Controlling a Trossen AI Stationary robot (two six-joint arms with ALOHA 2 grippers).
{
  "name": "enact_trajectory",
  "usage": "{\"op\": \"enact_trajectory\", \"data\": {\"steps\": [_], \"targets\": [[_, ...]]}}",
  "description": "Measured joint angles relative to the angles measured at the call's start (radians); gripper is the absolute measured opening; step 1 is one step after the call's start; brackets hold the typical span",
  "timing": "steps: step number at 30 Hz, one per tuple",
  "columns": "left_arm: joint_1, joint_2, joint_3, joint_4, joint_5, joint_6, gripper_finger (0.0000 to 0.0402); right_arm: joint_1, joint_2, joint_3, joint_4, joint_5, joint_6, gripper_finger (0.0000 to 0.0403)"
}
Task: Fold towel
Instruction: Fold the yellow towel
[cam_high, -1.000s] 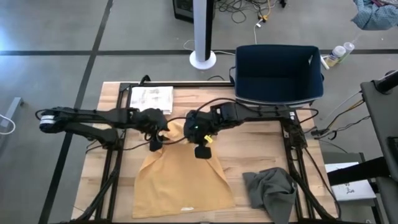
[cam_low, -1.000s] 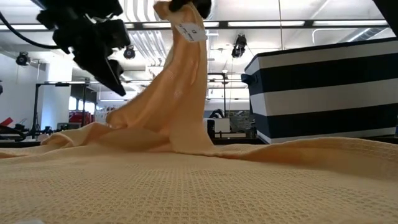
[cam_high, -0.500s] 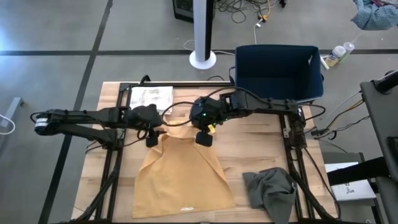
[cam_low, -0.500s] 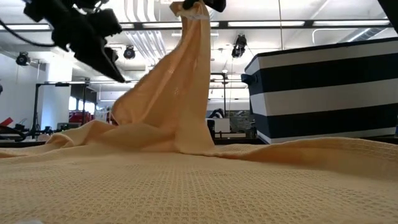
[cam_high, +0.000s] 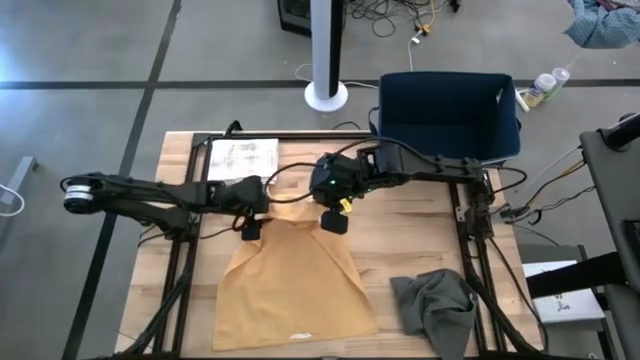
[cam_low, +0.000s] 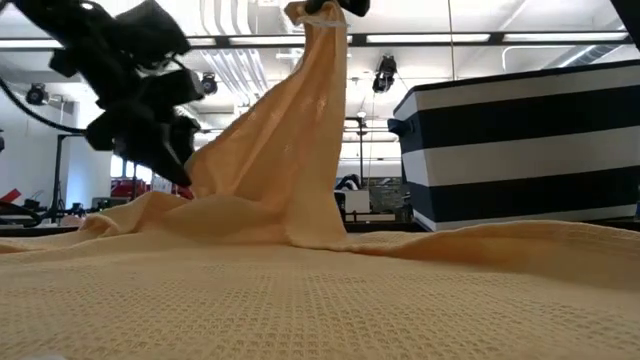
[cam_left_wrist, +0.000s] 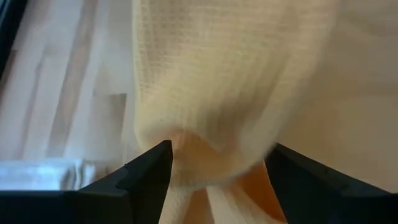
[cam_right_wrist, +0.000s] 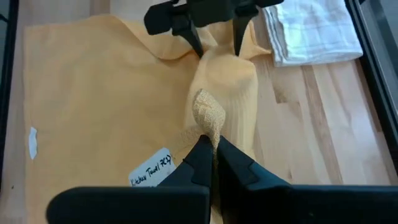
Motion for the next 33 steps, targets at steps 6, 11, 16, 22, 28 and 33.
{"op": "enact_trajectory", "data": {"steps": [6,11,16,22,28,33], "targets": [[0.011,0.12,0.052,-0.032,-0.056,0.041,0.0226,0.0,-0.021,0.0,-0.001,-0.011,-0.035,0.0],[0.023,0.205,0.115,-0.04,-0.049,0.058,0.0202,0.0,-0.039,0.0,-0.024,-0.011,-0.061,0.0],[0.023,0.213,0.197,-0.044,-0.032,0.099,0.0176,0.001,-0.041,-0.001,-0.043,-0.013,-0.083,0.0],[0.029,0.215,0.205,-0.057,-0.031,0.219,0.0159,0.009,-0.042,-0.001,-0.055,-0.028,-0.098,0.0],[0.047,0.251,0.183,-0.023,-0.031,0.29,0.0162,0.01,-0.045,-0.001,-0.056,-0.041,-0.106,0.0],[0.051,0.339,0.228,-0.009,-0.033,0.357,0.0169,0.01,-0.044,-0.005,-0.055,-0.04,-0.111,0.0]]}}
